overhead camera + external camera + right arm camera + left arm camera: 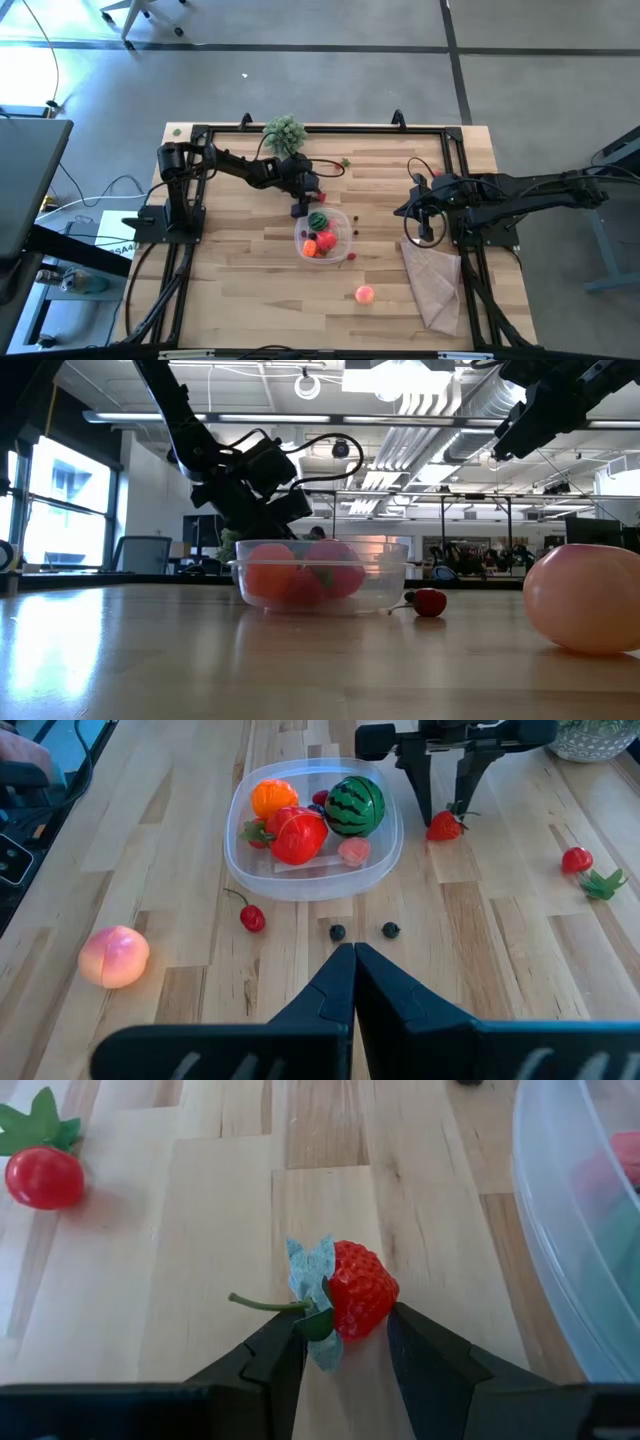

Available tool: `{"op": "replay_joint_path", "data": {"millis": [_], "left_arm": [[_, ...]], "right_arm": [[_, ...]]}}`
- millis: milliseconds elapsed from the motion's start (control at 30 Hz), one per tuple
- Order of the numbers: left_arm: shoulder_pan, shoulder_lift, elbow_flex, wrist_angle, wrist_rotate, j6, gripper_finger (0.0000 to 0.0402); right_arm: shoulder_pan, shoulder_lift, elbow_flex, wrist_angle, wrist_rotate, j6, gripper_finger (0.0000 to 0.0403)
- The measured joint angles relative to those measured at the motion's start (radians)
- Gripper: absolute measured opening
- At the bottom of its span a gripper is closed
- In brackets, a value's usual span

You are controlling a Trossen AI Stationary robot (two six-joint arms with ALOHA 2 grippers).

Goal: Pick and placing Produce into tupperware
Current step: Put the strawberry into the transparent container, then put the top left cherry into the transparent container

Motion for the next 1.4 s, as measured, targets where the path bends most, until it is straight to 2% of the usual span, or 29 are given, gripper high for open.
{"op": "replay_joint_path", "data": {"millis": [267, 600, 833, 1100, 1267, 1400], "left_arm": [[0.0, -0.013, 0.0, 0.013, -0.002, -0.004, 0.013], [0.0, -0.088, 0.0, -0.036, -0.001, 0.001, 0.009], [-0.001, -0.095, 0.0, -0.022, -0.003, -0.013, 0.008], [-0.001, -0.094, 0.0, 0.055, -0.008, -0.046, 0.0112], [-0.001, -0.094, 0.0, 0.04, -0.005, -0.076, 0.0146], [-0.001, -0.095, 0.0, 0.035, -0.004, -0.104, 0.0155]], "right_arm": [[0.0, 0.0, 0.0, 0.0, 0.0, 0.0, 0.0], [0.0, 0.0, 0.0, 0.0, 0.0, 0.0, 0.0], [0.0, 0.0, 0.0, 0.0, 0.0, 0.0, 0.0], [0.0, 0.0, 0.0, 0.0, 0.0, 0.0, 0.0], [0.0, 0.0, 0.0, 0.0, 0.0, 0.0, 0.0], [0.0, 0.0, 0.0, 0.0, 0.0, 0.0, 0.0]]}}
